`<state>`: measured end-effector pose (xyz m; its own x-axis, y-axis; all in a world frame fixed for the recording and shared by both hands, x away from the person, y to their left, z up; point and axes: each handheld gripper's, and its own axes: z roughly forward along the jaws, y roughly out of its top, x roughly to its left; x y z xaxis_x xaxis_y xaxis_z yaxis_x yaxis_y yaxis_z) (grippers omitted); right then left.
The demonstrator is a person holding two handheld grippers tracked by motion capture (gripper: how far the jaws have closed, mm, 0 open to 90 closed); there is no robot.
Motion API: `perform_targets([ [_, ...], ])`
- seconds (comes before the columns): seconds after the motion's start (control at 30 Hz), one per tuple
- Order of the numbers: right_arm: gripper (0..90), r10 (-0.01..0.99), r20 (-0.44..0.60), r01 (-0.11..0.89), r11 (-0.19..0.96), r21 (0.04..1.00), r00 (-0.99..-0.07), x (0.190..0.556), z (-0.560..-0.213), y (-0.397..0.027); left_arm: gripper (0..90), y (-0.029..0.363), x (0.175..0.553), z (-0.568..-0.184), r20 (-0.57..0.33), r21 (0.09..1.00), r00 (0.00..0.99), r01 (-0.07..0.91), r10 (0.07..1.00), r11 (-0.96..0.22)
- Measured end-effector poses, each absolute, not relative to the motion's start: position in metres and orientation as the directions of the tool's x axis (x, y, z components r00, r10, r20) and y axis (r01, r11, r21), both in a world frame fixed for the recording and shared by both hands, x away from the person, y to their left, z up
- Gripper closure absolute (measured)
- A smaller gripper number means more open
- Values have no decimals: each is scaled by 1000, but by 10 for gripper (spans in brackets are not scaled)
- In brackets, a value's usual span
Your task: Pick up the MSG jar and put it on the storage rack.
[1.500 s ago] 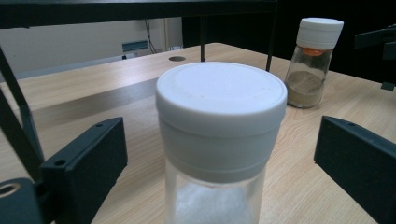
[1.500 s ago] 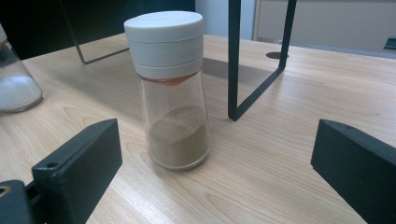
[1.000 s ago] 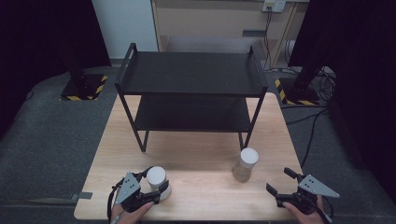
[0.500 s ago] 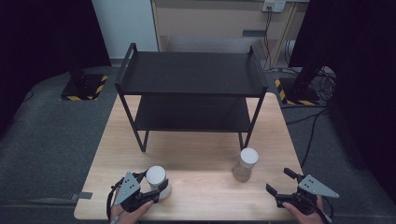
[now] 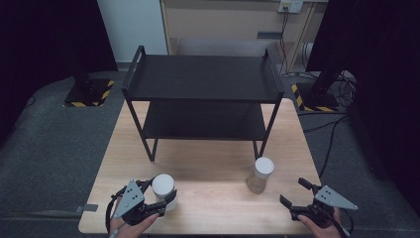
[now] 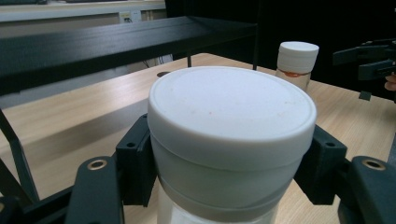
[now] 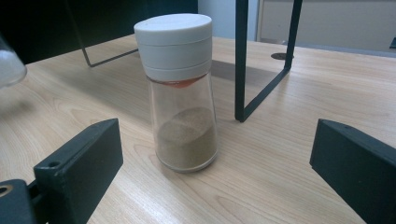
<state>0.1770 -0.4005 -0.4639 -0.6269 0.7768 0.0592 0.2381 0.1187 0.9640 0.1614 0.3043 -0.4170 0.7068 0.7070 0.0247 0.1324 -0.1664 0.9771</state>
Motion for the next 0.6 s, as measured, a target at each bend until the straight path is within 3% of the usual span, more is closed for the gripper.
perform_targets([
  [0.6,30,777,56,242,126,962,-627,177,-464,-399,332,306,183,-366,64,973,757,98,651,-210],
])
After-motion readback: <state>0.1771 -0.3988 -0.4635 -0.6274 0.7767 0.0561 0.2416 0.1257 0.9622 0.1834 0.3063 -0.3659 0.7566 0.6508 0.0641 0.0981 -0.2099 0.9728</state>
